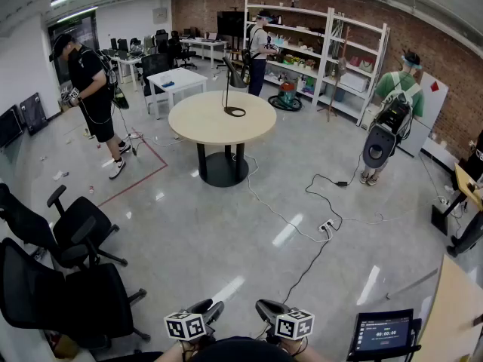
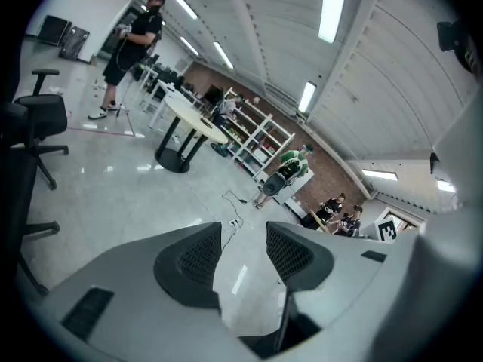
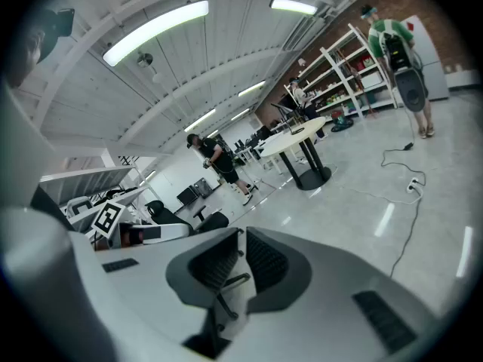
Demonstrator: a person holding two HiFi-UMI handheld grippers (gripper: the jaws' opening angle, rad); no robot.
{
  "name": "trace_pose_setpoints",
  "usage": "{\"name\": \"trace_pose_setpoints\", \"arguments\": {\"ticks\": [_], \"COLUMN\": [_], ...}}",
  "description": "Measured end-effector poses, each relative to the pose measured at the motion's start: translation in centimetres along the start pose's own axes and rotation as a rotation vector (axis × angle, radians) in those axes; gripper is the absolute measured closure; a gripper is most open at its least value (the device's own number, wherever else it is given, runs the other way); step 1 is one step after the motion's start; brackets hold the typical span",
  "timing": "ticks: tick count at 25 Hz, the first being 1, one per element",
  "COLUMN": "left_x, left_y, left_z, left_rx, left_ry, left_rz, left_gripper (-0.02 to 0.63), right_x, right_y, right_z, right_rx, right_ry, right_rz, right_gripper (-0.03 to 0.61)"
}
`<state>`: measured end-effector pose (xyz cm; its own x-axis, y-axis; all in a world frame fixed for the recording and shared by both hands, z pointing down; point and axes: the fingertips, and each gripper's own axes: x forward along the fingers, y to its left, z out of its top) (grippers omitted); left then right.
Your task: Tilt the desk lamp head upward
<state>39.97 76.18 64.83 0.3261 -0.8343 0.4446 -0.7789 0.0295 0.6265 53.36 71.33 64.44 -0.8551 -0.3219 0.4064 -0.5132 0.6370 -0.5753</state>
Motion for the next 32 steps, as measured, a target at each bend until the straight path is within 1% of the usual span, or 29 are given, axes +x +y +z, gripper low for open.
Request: {"name": "trace_pose_setpoints", "arguments": {"ticks": [10,13,17,22,28,32], "left_x": [-0.1,-0.3,-0.5,-0.7,-1.8,-3.0], "left_y": [0.1,0.2,0.5,0.4,1.8,3.0], "left_z": [-1.0,-1.4,-1.4,-1.1,-1.0,-1.1], "left_rx": [-0.026,-0.027,-0.029,-0.031,-0.048,-0.075], "left_ry": [0.016,0.020,0.019,0.014,-0.004,-0.020], "left_rz": [-0.009,-0.009,-0.017,-0.025,-0.026,-0.041], "left_gripper": [0.419,0.419,0.420,0.419,0.420,0.420], "right_x": [-0.3,-0.5,-0.4,-0.2,0.7,1.5], "right_y": [0.1,0.4,0.9,1.0,1.8,3.0], "right_z": [-1.0,-1.1,-0.7,-0.9,-1.1,-1.7], "right_rx": [0.006,0.004,-0.005,-0.007,-0.021,-0.030], "right_ry": [0.017,0.007,-0.023,-0.005,0.003,0.025], "right_rz": [-0.016,-0.012,-0.001,-0.020,-0.036,-0.048], "right_gripper": [0.544,0.545,0.545,0.543,0.545,0.545]}}
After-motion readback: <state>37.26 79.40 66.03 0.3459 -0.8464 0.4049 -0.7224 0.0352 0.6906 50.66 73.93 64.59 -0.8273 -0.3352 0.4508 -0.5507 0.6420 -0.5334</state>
